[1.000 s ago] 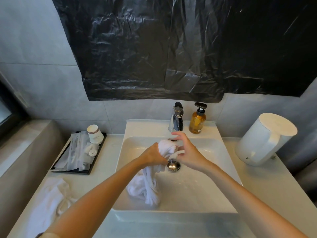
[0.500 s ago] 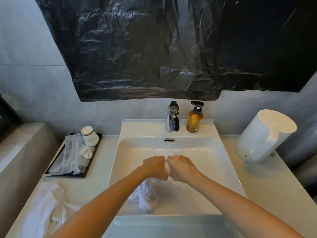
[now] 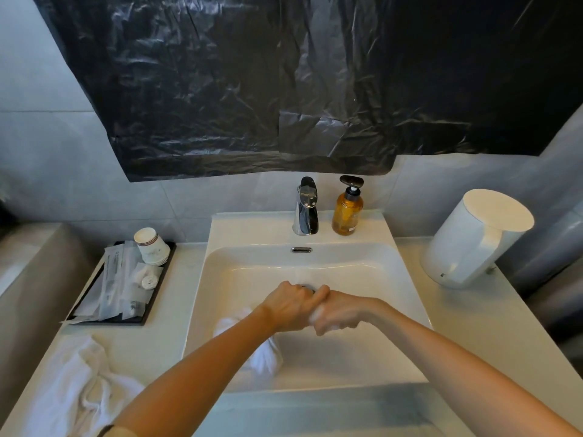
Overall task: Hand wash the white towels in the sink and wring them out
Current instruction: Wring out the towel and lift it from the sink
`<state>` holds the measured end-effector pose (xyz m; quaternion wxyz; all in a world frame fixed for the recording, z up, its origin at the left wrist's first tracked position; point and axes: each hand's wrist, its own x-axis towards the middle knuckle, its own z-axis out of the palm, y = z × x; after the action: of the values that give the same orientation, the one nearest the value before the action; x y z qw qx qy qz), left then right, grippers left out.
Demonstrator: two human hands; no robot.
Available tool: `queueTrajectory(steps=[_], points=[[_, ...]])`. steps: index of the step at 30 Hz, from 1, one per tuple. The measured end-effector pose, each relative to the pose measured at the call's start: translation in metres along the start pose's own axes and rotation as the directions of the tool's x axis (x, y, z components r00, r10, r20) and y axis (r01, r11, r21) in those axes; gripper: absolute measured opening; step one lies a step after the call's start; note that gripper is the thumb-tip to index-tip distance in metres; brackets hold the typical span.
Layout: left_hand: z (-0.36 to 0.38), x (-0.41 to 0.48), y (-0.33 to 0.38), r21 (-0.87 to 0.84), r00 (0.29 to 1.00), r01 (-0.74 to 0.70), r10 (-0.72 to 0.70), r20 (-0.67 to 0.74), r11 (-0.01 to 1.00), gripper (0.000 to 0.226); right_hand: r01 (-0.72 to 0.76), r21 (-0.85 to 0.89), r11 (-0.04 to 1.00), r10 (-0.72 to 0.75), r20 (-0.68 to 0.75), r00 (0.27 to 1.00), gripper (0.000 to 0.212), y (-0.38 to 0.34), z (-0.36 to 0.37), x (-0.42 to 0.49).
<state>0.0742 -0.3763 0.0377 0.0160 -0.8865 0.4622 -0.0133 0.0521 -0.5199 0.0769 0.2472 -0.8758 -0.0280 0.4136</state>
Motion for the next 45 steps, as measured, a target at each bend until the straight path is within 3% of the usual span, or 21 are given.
queueTrajectory(steps=[2, 7, 9, 11, 12, 13, 14, 15, 16, 17, 18, 20, 22, 24, 26, 28, 31, 33, 36, 42, 45], points=[[0.001, -0.001, -0.003, -0.062, 1.0, -0.013, 0.011, -0.028, 0.998, 0.051, -0.035, 0.007, 0.999, 0.035, -0.004, 0.999, 0.027, 0.001, -0.001, 0.001], [0.001, -0.011, 0.0, -0.157, 0.985, -0.02, -0.008, -0.171, 0.987, 0.06, -0.133, 0.09, 0.987, 0.134, -0.011, 0.991, 0.031, 0.006, -0.009, 0.001], [0.008, -0.019, 0.001, -0.155, 0.984, 0.004, -0.031, -0.175, 0.988, 0.066, -0.169, 0.149, 0.974, 0.157, 0.095, 0.983, 0.028, 0.009, -0.017, -0.011], [0.011, -0.027, 0.003, -0.188, 0.987, 0.055, -0.081, -0.136, 0.981, 0.072, -0.34, 0.135, 0.931, 0.33, 0.09, 0.94, 0.02, 0.011, -0.002, 0.011], [0.006, -0.029, 0.004, -0.208, 0.986, 0.106, -0.13, -0.108, 0.972, 0.07, -0.276, 0.096, 0.956, 0.251, 0.21, 0.945, 0.013, 0.028, 0.013, 0.008], [0.0, -0.03, 0.007, -0.214, 0.98, 0.159, -0.179, -0.082, 0.964, 0.064, -0.409, 0.16, 0.898, 0.362, 0.258, 0.896, 0.008, 0.028, 0.012, -0.004], [-0.004, -0.029, 0.009, -0.212, 0.971, 0.214, -0.231, -0.055, 0.953, 0.059, -0.409, 0.097, 0.907, 0.382, 0.213, 0.899, 0.011, 0.03, 0.019, -0.005], [-0.007, -0.027, 0.01, -0.213, 0.958, 0.276, -0.287, -0.022, 0.937, 0.055, -0.168, -0.084, 0.982, 0.179, 0.153, 0.972, 0.023, 0.041, 0.024, 0.004], [-0.009, -0.025, 0.01, -0.208, 0.941, 0.338, -0.338, 0.035, 0.918, 0.052, -0.184, 0.004, 0.983, 0.184, 0.017, 0.983, 0.043, 0.028, 0.004, 0.007], [-0.011, -0.024, 0.008, -0.205, 0.915, 0.404, -0.393, 0.097, 0.891, 0.05, -0.112, 0.122, 0.986, 0.117, -0.035, 0.992, 0.062, 0.02, -0.006, 0.001], [-0.012, -0.023, 0.005, -0.221, 0.881, 0.472, -0.446, 0.157, 0.854, 0.046, 0.027, 0.087, 0.996, -0.022, -0.062, 0.998, 0.077, 0.021, -0.011, -0.011], [-0.014, -0.019, -0.002, -0.323, 0.815, 0.578, -0.51, 0.276, 0.749, 0.038, 0.134, -0.153, 0.979, -0.175, -0.301, 0.938, 0.092, 0.015, -0.001, -0.007], [-0.02, -0.014, -0.006, -0.56, 0.782, 0.623, -0.459, 0.422, 0.546, 0.027, 0.221, -0.368, 0.903, -0.379, -0.444, 0.812, 0.091, 0.011, 0.022, 0.0], [-0.031, -0.012, -0.006, -0.722, 0.792, 0.609, -0.304, 0.529, 0.329, 0.014, 0.195, -0.515, 0.835, -0.484, -0.518, 0.705, 0.083, 0.013, 0.028, 0.006], [-0.036, -0.011, -0.007, -0.743, 0.795, 0.606, -0.229, 0.561, 0.286, 0.01, 0.103, -0.56, 0.822, -0.476, -0.577, 0.663, 0.076, 0.015, 0.023, 0.01], [-0.031, -0.01, -0.007, -0.7, 0.787, 0.616, -0.24, 0.569, 0.361, 0.013, 0.015, -0.584, 0.811, -0.425, -0.572, 0.701, 0.058, 0.007, 0.022, 0.01], [-0.018, -0.011, -0.002, -0.429, 0.827, 0.541, -0.366, 0.426, 0.723, 0.017, 0.006, -0.535, 0.845, -0.313, -0.485, 0.816, 0.037, 0.003, 0.016, 0.011], [-0.012, -0.014, 0.006, -0.237, 0.87, 0.466, -0.394, 0.296, 0.852, 0.031, 0.047, -0.431, 0.901, -0.237, -0.4, 0.885, 0.032, 0.004, 0.012, 0.01], [-0.004, -0.014, 0.015, -0.096, 0.941, 0.322, -0.308, 0.14, 0.942, 0.042, 0.044, -0.289, 0.956, -0.115, -0.231, 0.966, 0.003, 0.008, 0.005, 0.005], [-0.007, -0.005, 0.005, 0.012, 0.995, 0.042, -0.043, 0.094, 0.999, 0.044, -0.138, 0.11, 0.984, 0.145, -0.063, 0.987, 0.015, 0.01, 0.013, 0.001], [-0.013, -0.001, 0.001, 0.025, 0.993, -0.061, 0.058, 0.106, 0.998, 0.043, -0.156, 0.26, 0.953, 0.141, 0.076, 0.987, 0.013, 0.013, 0.009, -0.009]])
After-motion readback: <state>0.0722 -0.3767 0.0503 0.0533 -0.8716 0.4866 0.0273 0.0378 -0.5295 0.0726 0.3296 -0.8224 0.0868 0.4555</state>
